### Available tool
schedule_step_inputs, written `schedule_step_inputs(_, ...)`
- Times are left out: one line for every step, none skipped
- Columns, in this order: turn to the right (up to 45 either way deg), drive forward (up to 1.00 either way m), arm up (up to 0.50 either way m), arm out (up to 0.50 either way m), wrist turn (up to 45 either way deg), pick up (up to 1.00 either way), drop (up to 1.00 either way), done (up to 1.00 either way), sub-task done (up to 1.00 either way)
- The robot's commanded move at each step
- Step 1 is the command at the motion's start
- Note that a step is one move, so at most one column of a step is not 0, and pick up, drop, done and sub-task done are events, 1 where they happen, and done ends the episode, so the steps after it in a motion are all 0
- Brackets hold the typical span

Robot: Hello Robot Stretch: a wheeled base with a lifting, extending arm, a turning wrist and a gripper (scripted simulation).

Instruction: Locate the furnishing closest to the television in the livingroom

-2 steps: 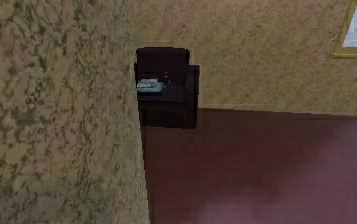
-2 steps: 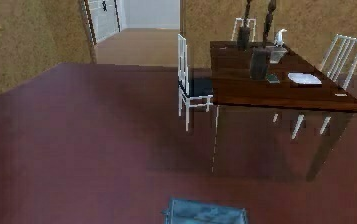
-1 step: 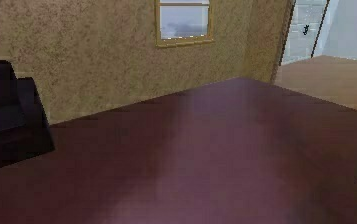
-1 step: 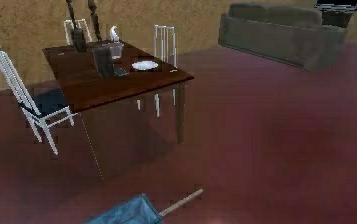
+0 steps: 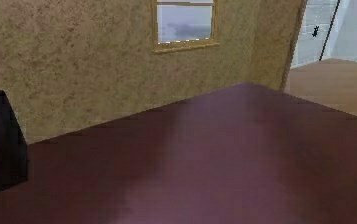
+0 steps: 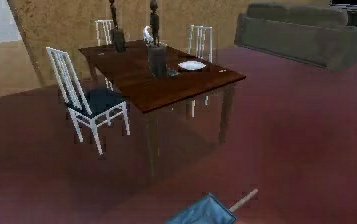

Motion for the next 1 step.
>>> schedule_step_inputs(-30.0, 0.0, 0.0, 0.0, 0.0, 0.0, 0.0, 0.0, 0.0)
